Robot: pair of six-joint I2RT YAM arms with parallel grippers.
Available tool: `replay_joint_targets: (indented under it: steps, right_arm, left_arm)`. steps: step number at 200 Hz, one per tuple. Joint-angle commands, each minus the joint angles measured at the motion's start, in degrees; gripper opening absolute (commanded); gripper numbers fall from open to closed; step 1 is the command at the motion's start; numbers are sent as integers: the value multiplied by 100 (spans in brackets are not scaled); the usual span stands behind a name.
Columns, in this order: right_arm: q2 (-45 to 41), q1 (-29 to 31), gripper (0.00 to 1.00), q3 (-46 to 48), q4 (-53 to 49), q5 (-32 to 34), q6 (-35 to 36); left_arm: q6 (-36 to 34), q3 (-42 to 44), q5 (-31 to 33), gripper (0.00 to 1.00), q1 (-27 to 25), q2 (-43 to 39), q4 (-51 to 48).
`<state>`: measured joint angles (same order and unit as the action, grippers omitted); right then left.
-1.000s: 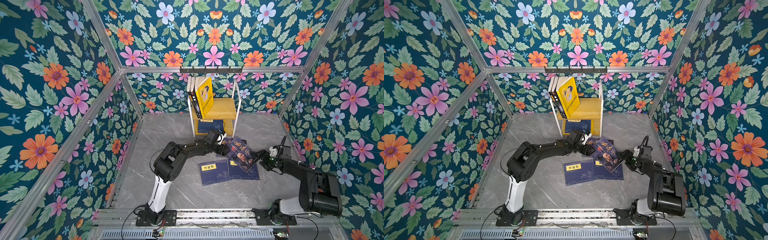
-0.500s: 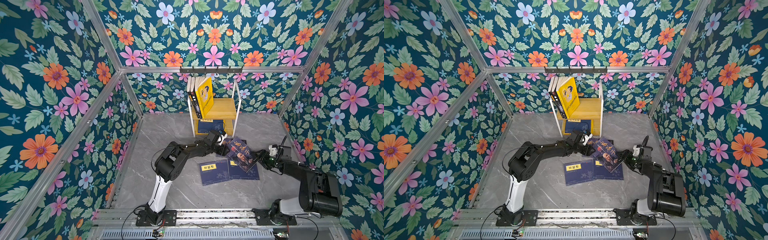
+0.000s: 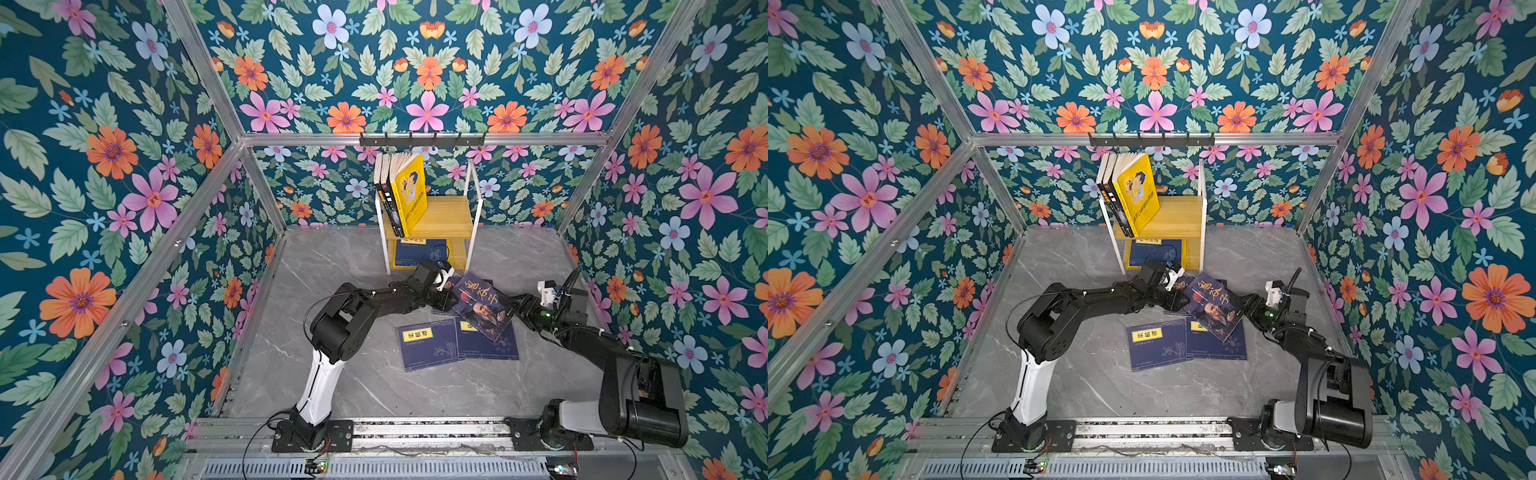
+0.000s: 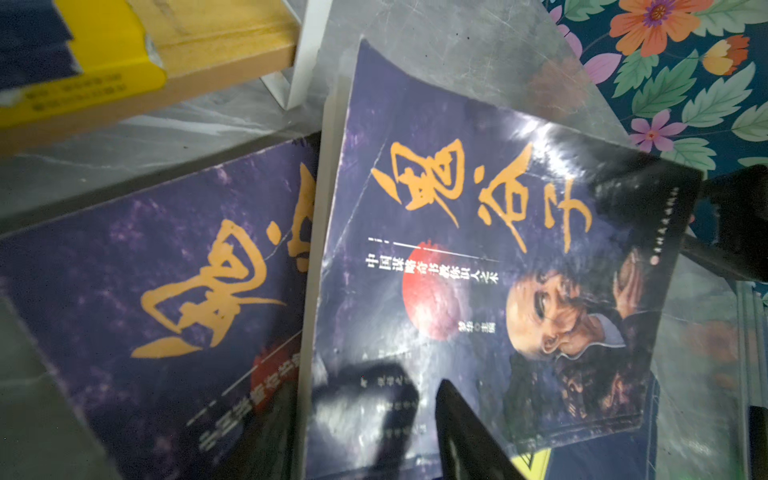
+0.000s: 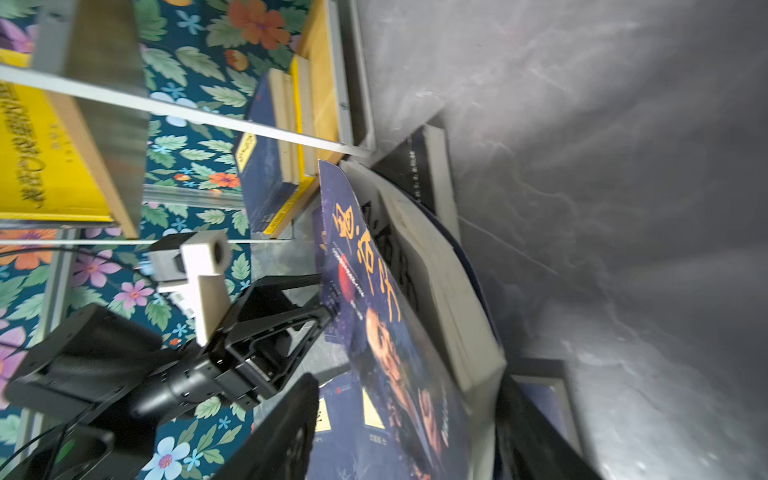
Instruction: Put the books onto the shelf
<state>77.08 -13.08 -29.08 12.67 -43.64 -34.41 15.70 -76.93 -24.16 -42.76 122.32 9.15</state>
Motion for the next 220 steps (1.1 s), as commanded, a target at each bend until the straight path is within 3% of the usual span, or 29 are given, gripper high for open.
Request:
replay_joint_targets:
  steps: [1, 63, 137, 144, 159, 176, 196, 220]
  right_arm:
    - [-51, 4, 64, -74, 143, -384, 97]
    - [8, 23, 56, -71, 78, -625, 211]
    - [163, 272, 56, -271, 16, -470, 388]
    - [162, 267, 54, -297, -17, -486, 392]
    - [73, 271, 35, -418, -286, -594, 600]
    - [-147, 271, 21, -497, -667, -501, 840]
    - [-411, 268, 11, -530, -931, -539, 974]
    - [-773, 271, 10, -651, -1442, -623, 1190]
  left_arm:
    - [95, 29, -133, 55, -17, 54, -401]
    - [126, 125, -187, 51, 11, 10, -352]
    - [164, 158, -332, 48, -21, -74, -282]
    - [133, 153, -350, 49, -21, -113, -303]
    - [45, 135, -397, 52, -22, -193, -387]
    - [-137, 116, -459, 58, -19, -345, -536]
    - [-424, 157, -425, 67, 3, -646, -765]
    - [-751, 375, -444, 74, 48, -1140, -899]
